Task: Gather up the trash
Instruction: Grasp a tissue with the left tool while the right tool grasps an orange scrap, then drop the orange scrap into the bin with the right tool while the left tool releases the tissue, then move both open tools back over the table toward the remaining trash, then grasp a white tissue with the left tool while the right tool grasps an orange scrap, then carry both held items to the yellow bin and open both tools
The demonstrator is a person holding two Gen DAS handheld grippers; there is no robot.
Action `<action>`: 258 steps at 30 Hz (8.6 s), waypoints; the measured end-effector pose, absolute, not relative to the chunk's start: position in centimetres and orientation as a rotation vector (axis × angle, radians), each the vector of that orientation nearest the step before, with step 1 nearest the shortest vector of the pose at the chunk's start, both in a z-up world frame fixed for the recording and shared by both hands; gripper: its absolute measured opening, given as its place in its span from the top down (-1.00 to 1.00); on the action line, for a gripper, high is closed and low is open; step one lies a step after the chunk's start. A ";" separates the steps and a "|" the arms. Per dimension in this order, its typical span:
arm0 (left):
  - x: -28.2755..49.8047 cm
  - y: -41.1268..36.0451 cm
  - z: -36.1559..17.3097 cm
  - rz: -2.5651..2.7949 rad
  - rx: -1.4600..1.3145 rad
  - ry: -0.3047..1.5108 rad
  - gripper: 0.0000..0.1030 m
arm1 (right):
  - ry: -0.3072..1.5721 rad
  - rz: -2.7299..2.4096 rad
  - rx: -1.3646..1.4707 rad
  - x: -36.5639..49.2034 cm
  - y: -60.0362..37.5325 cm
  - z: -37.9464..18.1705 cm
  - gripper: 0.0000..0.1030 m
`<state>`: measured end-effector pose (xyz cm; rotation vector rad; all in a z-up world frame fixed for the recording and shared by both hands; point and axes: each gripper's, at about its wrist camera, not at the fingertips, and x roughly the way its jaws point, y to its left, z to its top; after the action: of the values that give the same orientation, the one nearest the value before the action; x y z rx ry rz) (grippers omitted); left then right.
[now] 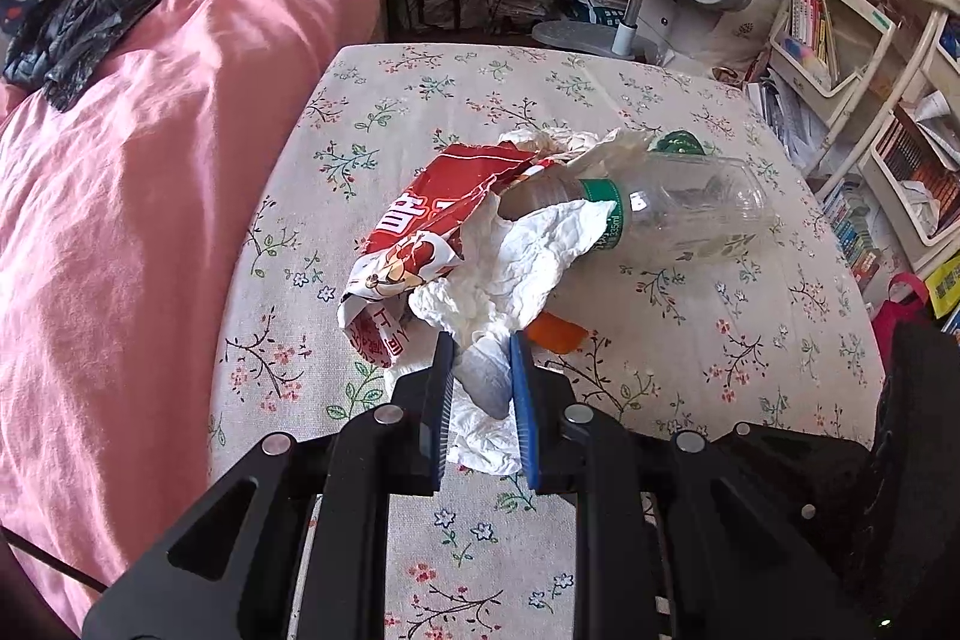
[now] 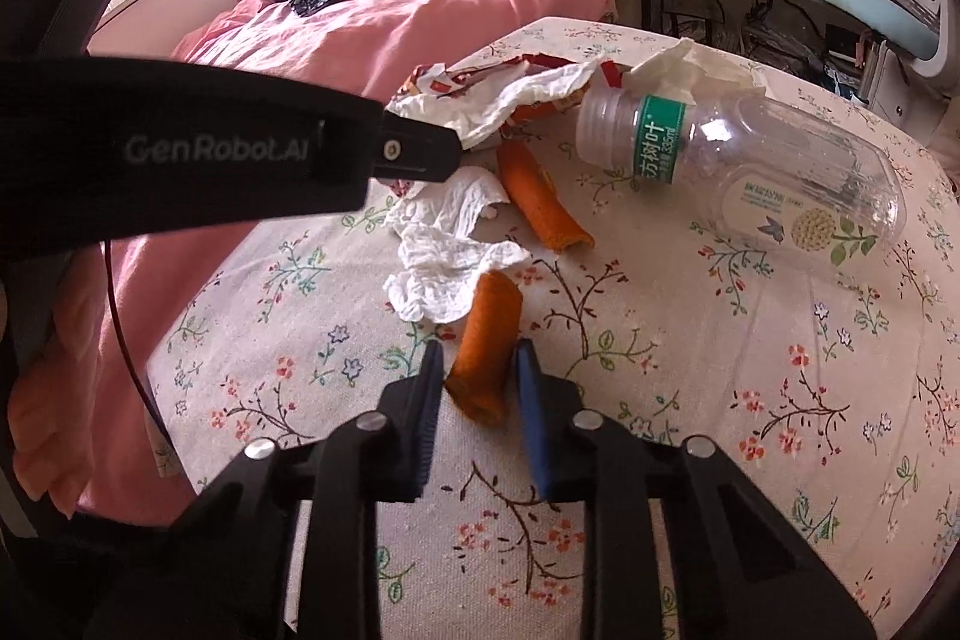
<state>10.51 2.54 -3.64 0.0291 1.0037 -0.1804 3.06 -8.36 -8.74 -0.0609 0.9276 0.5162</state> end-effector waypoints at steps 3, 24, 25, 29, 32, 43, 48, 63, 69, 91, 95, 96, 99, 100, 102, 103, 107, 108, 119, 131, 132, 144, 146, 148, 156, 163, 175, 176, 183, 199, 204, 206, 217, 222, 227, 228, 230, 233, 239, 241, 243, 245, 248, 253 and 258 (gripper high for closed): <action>10.0 2.2 -3.5 -0.175 0.052 0.993 0.65 | 0.927 0.519 -0.068 2.4 -9.1 -8.5 0.59; -4.1 -0.3 -4.4 -0.228 0.043 1.014 0.65 | 1.007 0.849 -0.305 -13.3 -11.2 -8.7 0.59; -5.0 -0.5 -4.8 -0.232 0.043 1.025 0.65 | 1.023 0.855 -0.326 -14.0 -11.2 -9.2 0.59; -8.5 -1.1 -6.0 -0.237 0.046 1.058 0.65 | 1.075 0.845 -0.369 -15.3 -11.5 -10.4 0.45; -10.7 -1.5 -7.3 -0.250 0.048 1.098 0.65 | 1.062 0.803 -0.368 -16.0 -12.4 -10.1 0.11; -15.3 -2.4 -9.6 -0.267 0.065 1.144 0.53 | 1.008 0.571 -0.281 -16.8 -16.6 -9.6 -0.17; -14.9 -2.5 -8.7 -0.217 0.080 1.068 0.23 | 0.968 0.497 -0.248 -16.0 -17.7 -9.5 -0.28; -14.0 -1.8 -7.4 -0.153 0.047 0.980 -0.12 | 0.871 0.398 -0.206 -15.6 -19.7 -8.3 -0.44; -13.9 -1.6 -7.4 -0.142 0.040 0.976 -0.14 | 0.865 0.400 -0.208 -15.7 -19.7 -8.2 -0.44; -13.6 -1.5 -7.3 -0.125 0.029 0.961 -0.25 | 0.861 0.397 -0.213 -15.6 -19.5 -8.2 -0.46; -13.0 -1.2 -6.8 -0.125 -0.007 0.943 -0.25 | 0.837 0.399 -0.207 -15.6 -19.4 -7.7 -0.46; -12.8 -0.9 -6.6 -0.118 -0.022 0.936 -0.25 | 0.832 0.398 -0.202 -15.5 -19.5 -7.6 -0.47; -11.9 -0.1 -6.0 -0.109 -0.068 0.930 -0.25 | 0.825 0.398 -0.190 -15.1 -19.4 -7.5 -0.50; -11.5 0.2 -5.7 -0.109 -0.078 0.928 -0.25 | 0.825 0.403 -0.184 -14.8 -19.3 -7.3 -0.50; -10.5 0.7 -5.0 -0.095 -0.083 0.916 -0.25 | 0.829 0.415 -0.175 -14.0 -19.1 -7.0 -0.50; -10.0 0.9 -4.7 -0.090 -0.086 0.914 -0.25 | 0.828 0.416 -0.177 -13.7 -19.1 -6.8 -0.50; -7.2 1.8 -4.2 -0.068 -0.116 0.913 -0.26 | 0.816 0.446 -0.171 -12.2 -18.4 -5.7 -0.50; -6.3 1.9 -4.2 -0.062 -0.119 0.914 -0.26 | 0.809 0.455 -0.184 -11.7 -18.0 -5.4 -0.50; 2.7 2.5 -5.5 -0.016 -0.090 0.924 -0.26 | 0.803 0.500 -0.206 -7.9 -16.4 -5.3 -0.50; 9.6 2.9 -8.0 -0.004 -0.063 0.985 -0.24 | 0.804 0.524 -0.189 -2.7 -14.6 -5.5 -0.50; 9.9 2.8 -8.4 -0.020 -0.052 1.000 0.02 | 0.800 0.528 -0.193 -2.3 -14.2 -5.4 -0.50; 7.9 3.8 -3.8 -0.178 -0.069 1.029 0.81 | 0.811 0.554 -0.195 1.7 -11.0 -6.1 -0.42; 7.5 4.2 -2.7 -0.169 -0.075 0.992 0.81 | 0.814 0.557 -0.195 2.6 -10.3 -6.3 -0.40; 7.4 4.9 -1.6 -0.158 -0.104 0.957 0.80 | 0.815 0.563 -0.194 3.4 -9.5 -6.4 -0.38; 8.0 6.8 -0.5 -0.113 -0.138 0.930 0.80 | 0.827 0.551 -0.180 6.5 -7.5 -7.2 -0.25; 9.5 7.8 -2.9 -0.102 -0.148 1.037 0.80 | 0.851 0.540 -0.185 8.3 -6.7 -7.9 0.01; 10.7 5.3 -5.7 -0.152 -0.082 1.133 0.38 | 0.902 0.558 -0.193 7.4 -9.3 -8.1 0.64; 10.8 5.0 -6.2 -0.140 -0.068 1.140 0.26 | 0.904 0.557 -0.193 7.2 -9.6 -8.0 0.64; 10.4 2.7 -8.3 -0.146 0.000 1.105 0.44 | 0.924 0.574 -0.204 4.5 -11.4 -7.6 0.64; 0.9 0.4 -2.6 -0.219 0.024 0.895 0.84 | 0.850 0.539 -0.147 -3.6 -16.1 -4.4 0.65; -0.7 0.6 -2.3 -0.217 0.006 0.887 0.84 | 0.848 0.514 -0.110 -2.3 -15.9 -5.4 0.23; -1.2 0.6 -2.6 -0.215 0.005 0.890 0.84 | 0.849 0.508 -0.116 -1.9 -15.6 -5.7 0.17; -2.1 0.9 -2.6 -0.213 -0.007 0.885 0.84 | 0.907 0.497 -0.170 -1.0 -14.9 -7.7 0.63; -3.0 1.1 -2.3 -0.206 -0.016 0.873 0.84 | 0.888 0.573 -0.153 -4.2 -15.4 -6.3 0.63; -4.4 1.2 -2.5 -0.200 -0.011 0.877 0.84 | 0.914 0.663 -0.156 -7.4 -14.7 -6.1 0.63; -4.7 1.1 -2.5 -0.197 -0.005 0.878 0.84 | 0.926 0.687 -0.166 -8.3 -14.4 -6.3 0.63; -5.2 0.9 -2.6 -0.199 0.002 0.880 0.84 | 0.949 0.726 -0.188 -9.7 -13.8 -6.7 0.63; -6.0 0.7 -2.9 -0.202 0.011 0.886 0.84 | 0.993 0.790 -0.230 -12.0 -12.9 -7.6 0.63; -7.4 0.1 -3.5 -0.204 0.037 0.901 0.84 | 1.075 0.834 -0.284 -14.1 -11.9 -9.4 0.61; -7.8 0.0 -3.8 -0.204 0.042 0.910 0.84 | 1.070 0.811 -0.280 -14.3 -12.4 -9.3 0.59; -8.3 -0.2 -4.0 -0.203 0.048 0.920 0.84 | 1.050 0.778 -0.255 -14.4 -13.2 -8.8 0.50; -8.8 -0.4 -4.4 -0.204 0.055 0.931 0.84 | 1.034 0.744 -0.223 -14.5 -14.1 -8.4 0.43; -9.6 -0.8 -4.8 -0.210 0.067 0.945 0.84 | 1.005 0.676 -0.188 -14.2 -15.4 -8.1 0.43; -10.9 -1.7 -5.8 -0.226 0.096 0.975 0.84 | 0.960 0.584 -0.122 -13.7 -17.2 -7.4 0.39; -12.0 -2.2 -6.5 -0.235 0.113 0.998 0.84 | 0.937 0.544 -0.118 -13.7 -18.1 -7.3 0.26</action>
<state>-12.03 -2.18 -6.51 0.1126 0.9982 -0.2346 -13.70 -18.07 -7.33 -0.1182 0.9365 0.5437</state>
